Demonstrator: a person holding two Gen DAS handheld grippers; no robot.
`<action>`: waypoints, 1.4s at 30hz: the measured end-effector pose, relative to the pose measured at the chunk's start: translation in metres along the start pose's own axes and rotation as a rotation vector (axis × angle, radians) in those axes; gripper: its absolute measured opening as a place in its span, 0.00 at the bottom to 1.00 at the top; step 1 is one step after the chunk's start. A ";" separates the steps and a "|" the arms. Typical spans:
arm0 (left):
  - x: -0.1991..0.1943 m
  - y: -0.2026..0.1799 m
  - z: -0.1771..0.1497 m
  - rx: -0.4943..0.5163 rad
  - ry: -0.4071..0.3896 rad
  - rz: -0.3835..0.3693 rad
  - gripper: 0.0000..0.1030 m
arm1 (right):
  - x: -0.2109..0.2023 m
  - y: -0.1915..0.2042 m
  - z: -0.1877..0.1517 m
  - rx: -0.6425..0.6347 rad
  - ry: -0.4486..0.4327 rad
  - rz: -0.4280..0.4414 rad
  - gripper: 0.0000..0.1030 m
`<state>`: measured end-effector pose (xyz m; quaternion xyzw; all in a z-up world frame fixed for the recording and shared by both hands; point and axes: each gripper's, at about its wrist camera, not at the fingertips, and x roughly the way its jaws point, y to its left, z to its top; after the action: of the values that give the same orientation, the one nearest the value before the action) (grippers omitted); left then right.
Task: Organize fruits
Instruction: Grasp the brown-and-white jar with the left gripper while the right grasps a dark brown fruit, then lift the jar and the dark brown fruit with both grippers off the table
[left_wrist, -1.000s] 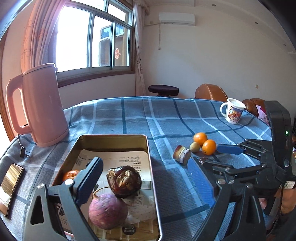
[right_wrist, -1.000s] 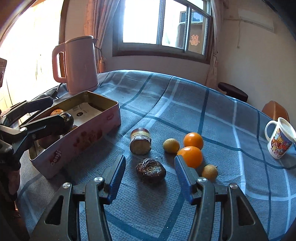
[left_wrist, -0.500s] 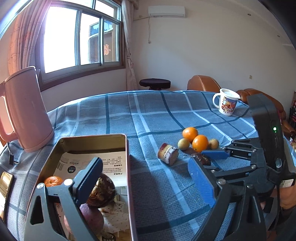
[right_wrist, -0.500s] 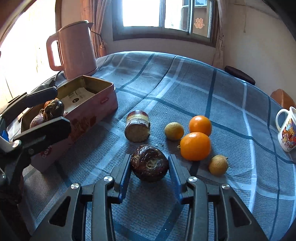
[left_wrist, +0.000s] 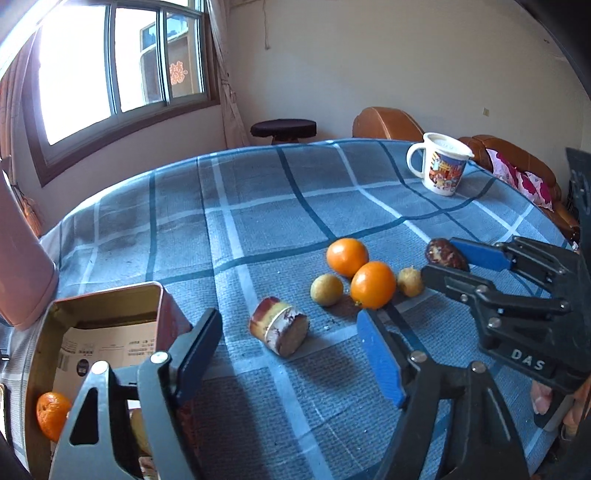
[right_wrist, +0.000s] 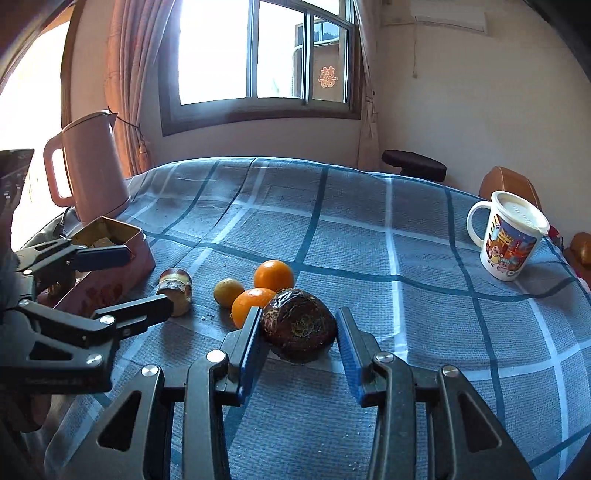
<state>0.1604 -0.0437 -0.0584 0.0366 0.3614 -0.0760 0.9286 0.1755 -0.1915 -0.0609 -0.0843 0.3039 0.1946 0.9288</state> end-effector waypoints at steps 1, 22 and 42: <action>0.005 0.000 0.001 -0.006 0.016 -0.007 0.66 | -0.001 -0.001 0.000 0.001 -0.004 0.003 0.40; 0.036 0.002 0.003 -0.037 0.101 -0.050 0.43 | -0.006 0.003 -0.001 -0.014 -0.032 0.015 0.41; -0.002 -0.001 -0.001 -0.022 -0.080 -0.032 0.43 | -0.025 0.003 -0.003 -0.025 -0.132 0.044 0.41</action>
<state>0.1579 -0.0446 -0.0574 0.0172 0.3252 -0.0884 0.9414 0.1540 -0.1973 -0.0489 -0.0761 0.2412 0.2239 0.9412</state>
